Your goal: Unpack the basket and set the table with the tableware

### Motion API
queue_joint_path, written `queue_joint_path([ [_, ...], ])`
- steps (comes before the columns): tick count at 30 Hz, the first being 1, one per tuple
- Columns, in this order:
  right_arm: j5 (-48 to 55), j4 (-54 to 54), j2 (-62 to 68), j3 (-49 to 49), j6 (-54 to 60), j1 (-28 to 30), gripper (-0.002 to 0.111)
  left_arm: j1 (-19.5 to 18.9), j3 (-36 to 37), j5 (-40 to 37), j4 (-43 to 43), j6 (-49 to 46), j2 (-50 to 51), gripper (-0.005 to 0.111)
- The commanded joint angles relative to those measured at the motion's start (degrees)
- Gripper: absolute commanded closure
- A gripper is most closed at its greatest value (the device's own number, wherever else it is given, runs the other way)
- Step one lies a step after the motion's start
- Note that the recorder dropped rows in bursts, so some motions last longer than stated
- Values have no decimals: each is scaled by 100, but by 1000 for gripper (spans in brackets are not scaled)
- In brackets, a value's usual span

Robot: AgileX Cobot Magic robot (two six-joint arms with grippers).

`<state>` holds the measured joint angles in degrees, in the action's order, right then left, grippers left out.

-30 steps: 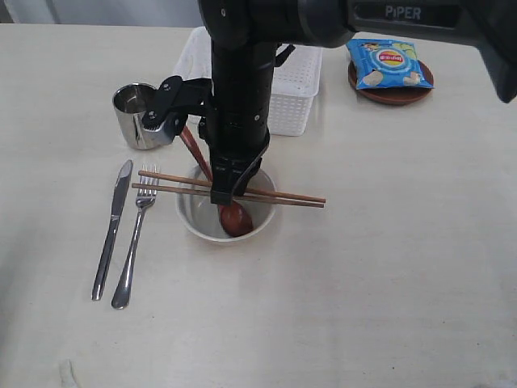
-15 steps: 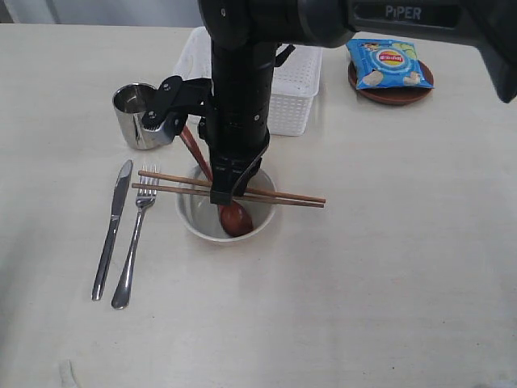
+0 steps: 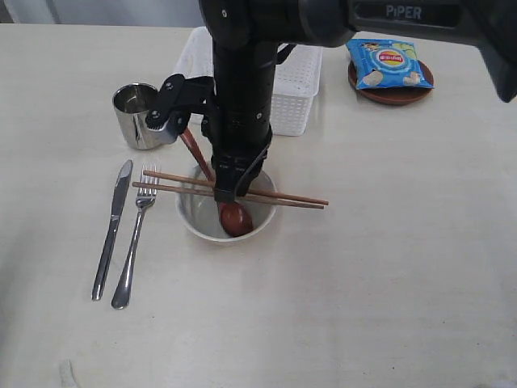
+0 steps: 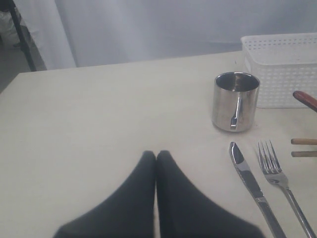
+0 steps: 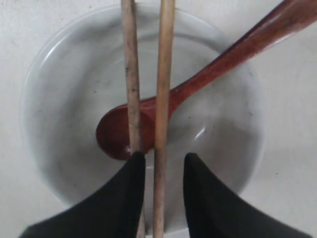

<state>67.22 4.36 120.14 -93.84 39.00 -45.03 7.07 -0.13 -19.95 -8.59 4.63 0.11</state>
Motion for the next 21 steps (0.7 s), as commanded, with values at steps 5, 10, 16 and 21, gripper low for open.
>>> queue_joint_path([
  [5, -229, -144, -168, -10, -52, 49, 77, 29, 13, 3, 10, 13, -11, 107],
  [10, -386, -13, -759, -10, -304, 91, 77, 29, 13, 3, 10, 13, -11, 107],
  [16, 274, -1394, -859, 16, -2139, 224, 77, 29, 13, 3, 10, 13, -11, 107],
  [21, 274, -1390, -870, 478, -2825, 569, 77, 29, 13, 3, 10, 13, -11, 107],
])
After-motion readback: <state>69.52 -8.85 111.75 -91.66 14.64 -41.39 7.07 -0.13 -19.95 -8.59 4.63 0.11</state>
